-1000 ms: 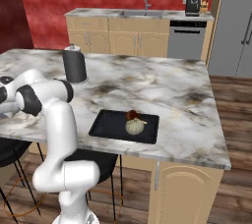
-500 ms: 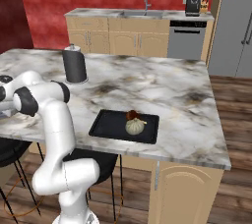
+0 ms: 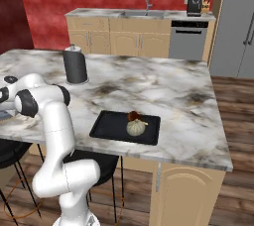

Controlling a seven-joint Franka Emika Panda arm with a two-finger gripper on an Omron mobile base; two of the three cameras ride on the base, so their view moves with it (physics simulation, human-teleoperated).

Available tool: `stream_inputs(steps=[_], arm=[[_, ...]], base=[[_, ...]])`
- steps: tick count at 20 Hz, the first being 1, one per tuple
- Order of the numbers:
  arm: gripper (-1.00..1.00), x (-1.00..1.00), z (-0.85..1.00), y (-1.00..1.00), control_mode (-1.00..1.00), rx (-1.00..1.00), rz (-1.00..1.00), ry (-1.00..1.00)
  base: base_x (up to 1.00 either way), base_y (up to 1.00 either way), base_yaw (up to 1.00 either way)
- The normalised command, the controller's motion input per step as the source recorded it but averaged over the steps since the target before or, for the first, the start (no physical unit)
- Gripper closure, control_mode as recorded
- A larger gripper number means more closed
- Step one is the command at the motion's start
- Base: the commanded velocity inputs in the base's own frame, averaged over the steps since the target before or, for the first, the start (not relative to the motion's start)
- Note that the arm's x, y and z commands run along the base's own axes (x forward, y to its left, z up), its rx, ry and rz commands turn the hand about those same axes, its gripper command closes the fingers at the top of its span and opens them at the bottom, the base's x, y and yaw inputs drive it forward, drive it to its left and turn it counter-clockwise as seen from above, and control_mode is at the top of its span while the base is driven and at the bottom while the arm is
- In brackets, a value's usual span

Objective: Create a steak meal by picking up the steak and asparagus from the tray and placing them on the plate. Leave the squash on the tray.

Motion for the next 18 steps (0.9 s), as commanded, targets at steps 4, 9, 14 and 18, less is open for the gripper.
stream_inputs(steps=[4, 9, 14, 18], arm=[[1.0, 0.33, 0.0, 0.32, -1.0, 0.0, 0.0, 0.0], [1.0, 0.27, 0.0, 0.33, -1.0, 0.0, 0.0, 0.0], [-1.0, 0.03, 0.0, 0.07, -1.0, 0.0, 0.0, 0.0], [-1.0, 0.04, 0.0, 0.05, -1.0, 0.0, 0.0, 0.0]], base=[[0.0, 0.0, 0.0], [0.0, 0.0, 0.0], [0.0, 0.0, 0.0], [0.0, 0.0, 0.0]])
